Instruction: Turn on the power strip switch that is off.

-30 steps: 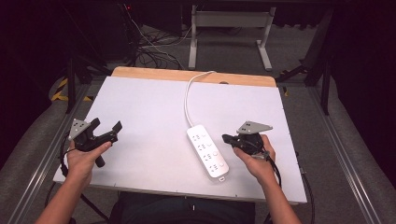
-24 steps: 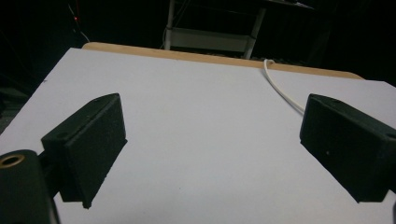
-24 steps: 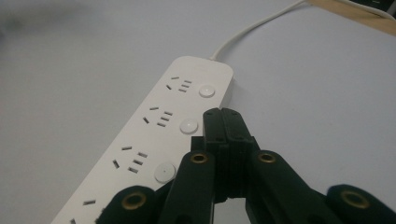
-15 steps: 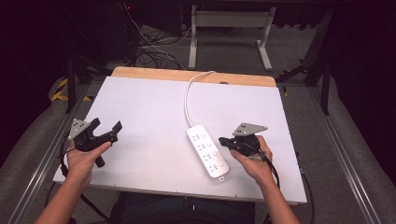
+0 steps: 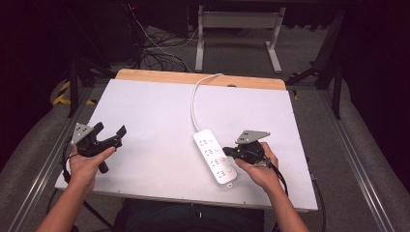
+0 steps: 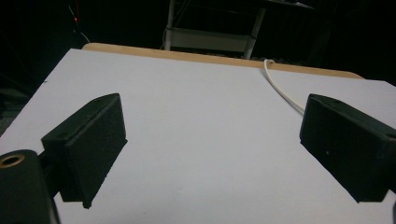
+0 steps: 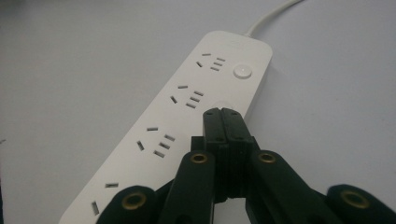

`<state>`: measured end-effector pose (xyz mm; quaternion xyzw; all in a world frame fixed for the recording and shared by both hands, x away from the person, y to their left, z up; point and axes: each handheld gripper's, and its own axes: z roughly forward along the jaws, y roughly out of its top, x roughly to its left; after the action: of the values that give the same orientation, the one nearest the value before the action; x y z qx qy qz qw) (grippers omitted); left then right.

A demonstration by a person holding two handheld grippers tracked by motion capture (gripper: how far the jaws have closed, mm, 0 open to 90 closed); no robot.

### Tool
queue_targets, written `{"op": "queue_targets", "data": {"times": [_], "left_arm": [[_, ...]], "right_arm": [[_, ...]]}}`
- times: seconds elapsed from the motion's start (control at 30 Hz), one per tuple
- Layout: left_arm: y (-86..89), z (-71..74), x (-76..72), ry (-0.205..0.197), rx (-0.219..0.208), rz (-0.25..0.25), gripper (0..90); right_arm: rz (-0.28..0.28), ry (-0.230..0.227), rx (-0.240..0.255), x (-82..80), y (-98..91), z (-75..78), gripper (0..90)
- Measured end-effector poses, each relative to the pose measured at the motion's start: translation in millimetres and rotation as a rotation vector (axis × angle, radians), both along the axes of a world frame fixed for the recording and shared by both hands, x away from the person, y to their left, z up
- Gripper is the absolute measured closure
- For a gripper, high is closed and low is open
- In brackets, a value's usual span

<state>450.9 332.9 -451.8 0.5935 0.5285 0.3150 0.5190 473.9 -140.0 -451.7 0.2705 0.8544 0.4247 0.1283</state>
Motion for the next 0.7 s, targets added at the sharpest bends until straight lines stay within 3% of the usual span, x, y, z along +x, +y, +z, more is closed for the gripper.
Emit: {"op": "queue_targets", "data": {"times": [0.7], "left_arm": [[-0.1,-0.2,0.1,0.002,0.002,-0.003,7.8]], "right_arm": [[0.037,0.024,-0.064,-0.3,7.8,-8.1,90.0]]}}
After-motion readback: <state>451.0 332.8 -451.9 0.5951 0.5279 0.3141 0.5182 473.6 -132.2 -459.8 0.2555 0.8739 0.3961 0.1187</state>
